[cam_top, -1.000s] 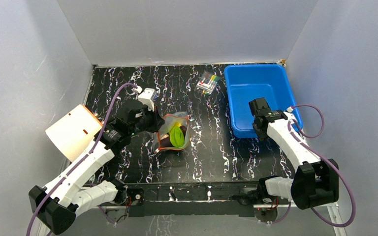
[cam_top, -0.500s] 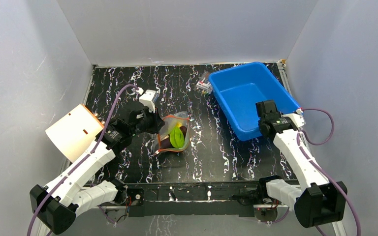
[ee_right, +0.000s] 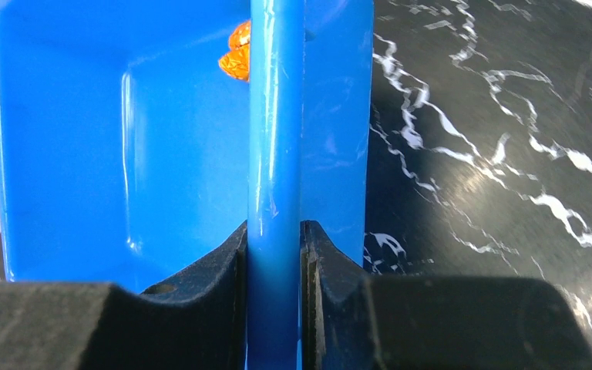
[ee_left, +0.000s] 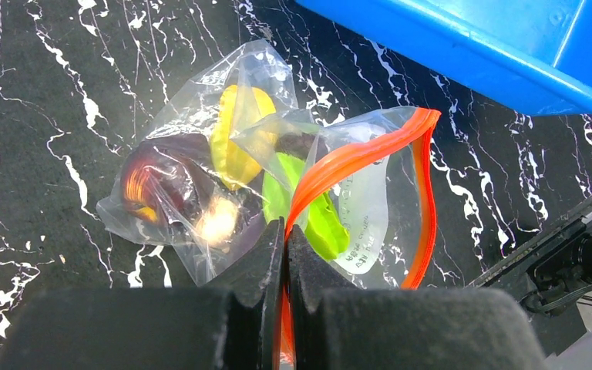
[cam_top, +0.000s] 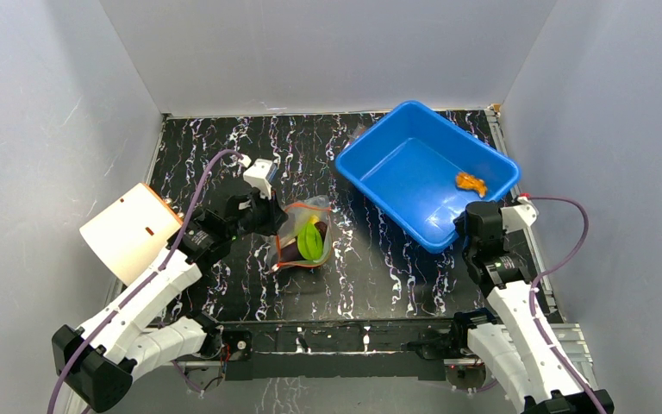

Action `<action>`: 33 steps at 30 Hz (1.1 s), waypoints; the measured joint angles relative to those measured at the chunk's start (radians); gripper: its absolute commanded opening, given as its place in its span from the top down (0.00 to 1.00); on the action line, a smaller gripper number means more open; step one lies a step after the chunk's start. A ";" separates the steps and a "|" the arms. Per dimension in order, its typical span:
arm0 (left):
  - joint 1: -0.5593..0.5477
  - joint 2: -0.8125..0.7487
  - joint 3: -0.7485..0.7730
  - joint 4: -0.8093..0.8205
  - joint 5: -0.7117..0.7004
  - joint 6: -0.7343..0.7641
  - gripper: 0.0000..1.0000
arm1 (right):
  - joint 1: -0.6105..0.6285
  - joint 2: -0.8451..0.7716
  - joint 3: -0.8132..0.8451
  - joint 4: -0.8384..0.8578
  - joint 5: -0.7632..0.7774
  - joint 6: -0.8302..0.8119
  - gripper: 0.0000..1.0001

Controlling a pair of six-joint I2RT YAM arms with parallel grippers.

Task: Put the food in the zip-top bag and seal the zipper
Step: Pick up the bin at the center of the board, then place the bin at the center of the board.

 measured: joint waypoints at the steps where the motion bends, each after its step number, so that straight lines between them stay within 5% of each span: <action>1: 0.000 -0.003 -0.003 0.000 -0.003 0.002 1.00 | 0.000 -0.006 -0.004 0.023 -0.016 -0.027 1.00; 13: 0.000 -0.022 -0.022 0.006 -0.024 0.018 1.00 | 0.001 -0.120 -0.032 0.172 -0.196 -0.252 1.00; 26: 0.000 -0.050 -0.016 -0.035 -0.106 0.034 1.00 | -0.001 0.030 0.078 0.000 -0.162 -0.260 0.99; 33: 0.000 -0.073 -0.016 -0.045 -0.157 0.050 1.00 | -0.001 0.063 0.085 -0.079 -0.101 -0.163 0.84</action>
